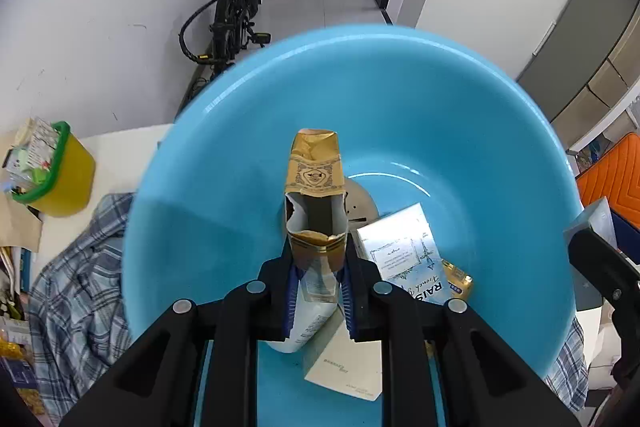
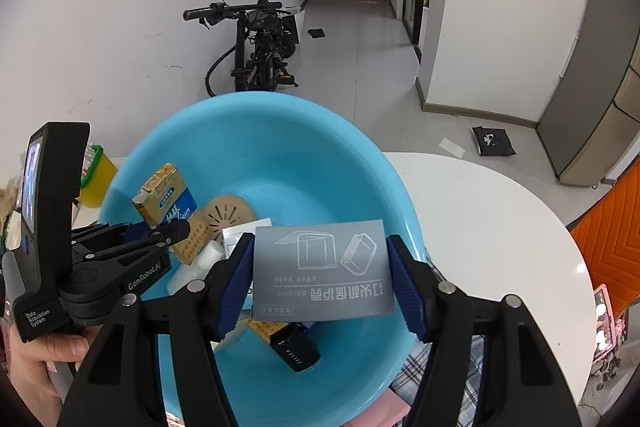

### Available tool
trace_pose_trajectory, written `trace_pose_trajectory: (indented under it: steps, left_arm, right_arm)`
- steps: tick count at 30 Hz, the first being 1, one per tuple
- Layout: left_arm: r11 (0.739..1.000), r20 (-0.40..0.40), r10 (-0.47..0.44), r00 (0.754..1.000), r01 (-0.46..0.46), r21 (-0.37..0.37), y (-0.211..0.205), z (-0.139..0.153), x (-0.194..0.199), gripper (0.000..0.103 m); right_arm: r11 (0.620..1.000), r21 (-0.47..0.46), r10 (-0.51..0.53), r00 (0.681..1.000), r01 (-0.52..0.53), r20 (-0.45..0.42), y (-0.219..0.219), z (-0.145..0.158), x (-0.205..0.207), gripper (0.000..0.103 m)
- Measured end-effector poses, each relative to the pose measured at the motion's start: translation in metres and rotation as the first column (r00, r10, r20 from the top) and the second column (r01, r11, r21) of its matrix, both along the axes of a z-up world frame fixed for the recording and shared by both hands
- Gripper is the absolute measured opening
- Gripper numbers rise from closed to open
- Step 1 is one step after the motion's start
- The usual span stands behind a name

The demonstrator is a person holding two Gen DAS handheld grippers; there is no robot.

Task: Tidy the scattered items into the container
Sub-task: 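Open the left gripper to drop the gold pack while the right gripper releases the grey package into the basin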

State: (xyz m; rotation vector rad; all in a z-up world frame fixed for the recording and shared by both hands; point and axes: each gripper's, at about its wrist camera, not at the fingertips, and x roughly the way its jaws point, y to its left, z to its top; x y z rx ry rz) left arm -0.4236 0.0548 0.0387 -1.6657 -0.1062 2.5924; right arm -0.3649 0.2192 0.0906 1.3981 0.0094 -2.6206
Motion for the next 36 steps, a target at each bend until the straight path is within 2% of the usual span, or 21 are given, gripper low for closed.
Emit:
trace_pose_trajectory:
  steps: [6, 7, 9, 10, 11, 13, 17, 24, 29, 34, 36]
  left_arm:
    - [1.000, -0.030, 0.000, 1.000, -0.001, -0.012, 0.001, 0.005, 0.000, 0.020]
    - [1.000, -0.048, 0.003, 0.999, -0.003, -0.013, 0.001, 0.009, 0.002, 0.024]
    - [1.000, -0.091, -0.004, 0.996, 0.003, -0.009, 0.001, 0.017, 0.006, 0.048]
    - [1.000, -0.123, -0.007, 0.992, 0.005, -0.016, 0.002, 0.023, 0.008, 0.074]
    - [1.000, -0.157, -0.008, 0.988, 0.004, -0.023, 0.002, 0.028, 0.011, 0.085]
    - [1.000, -0.205, -0.001, 0.979, -0.005, -0.025, 0.001, 0.038, 0.015, 0.085]
    - [1.000, -0.179, -0.003, 0.984, 0.000, -0.016, -0.003, 0.044, 0.015, 0.085]
    - [0.997, -0.210, 0.000, 0.978, -0.015, -0.070, -0.016, 0.053, 0.021, 0.085]
    - [0.998, -0.228, 0.010, 0.974, -0.025, -0.060, -0.033, 0.064, 0.029, 0.085]
    - [0.995, -0.243, 0.062, 0.968, -0.079, -0.061, -0.060, 0.074, 0.034, 0.085]
    - [0.994, -0.238, 0.093, 0.967, -0.105, -0.038, -0.071, 0.075, 0.035, 0.085]
  right_arm:
    - [1.000, 0.007, 0.002, 1.000, -0.002, -0.006, 0.003, -0.005, -0.002, 0.063]
    - [1.000, 0.012, 0.003, 1.000, -0.003, -0.007, 0.003, -0.004, -0.002, 0.063]
    - [1.000, 0.014, 0.003, 1.000, -0.003, -0.011, 0.004, -0.002, -0.002, 0.063]
    - [1.000, 0.009, 0.003, 1.000, -0.003, -0.015, 0.005, -0.001, -0.002, 0.063]
    - [1.000, 0.003, 0.002, 1.000, -0.002, -0.018, 0.006, 0.000, -0.001, 0.063]
    - [1.000, -0.002, 0.001, 1.000, -0.001, -0.021, 0.007, 0.001, 0.000, 0.063]
    - [1.000, 0.003, 0.000, 1.000, 0.000, -0.021, 0.006, 0.001, 0.001, 0.063]
    - [1.000, 0.004, 0.004, 1.000, -0.004, -0.014, 0.000, -0.005, 0.003, 0.063]
    - [1.000, 0.005, 0.013, 1.000, -0.012, -0.004, -0.013, -0.009, 0.000, 0.063]
    - [0.999, -0.009, 0.037, 0.999, -0.037, 0.011, -0.038, -0.018, -0.003, 0.063]
    - [0.999, -0.026, 0.046, 0.999, -0.046, 0.021, -0.049, -0.025, -0.003, 0.063]
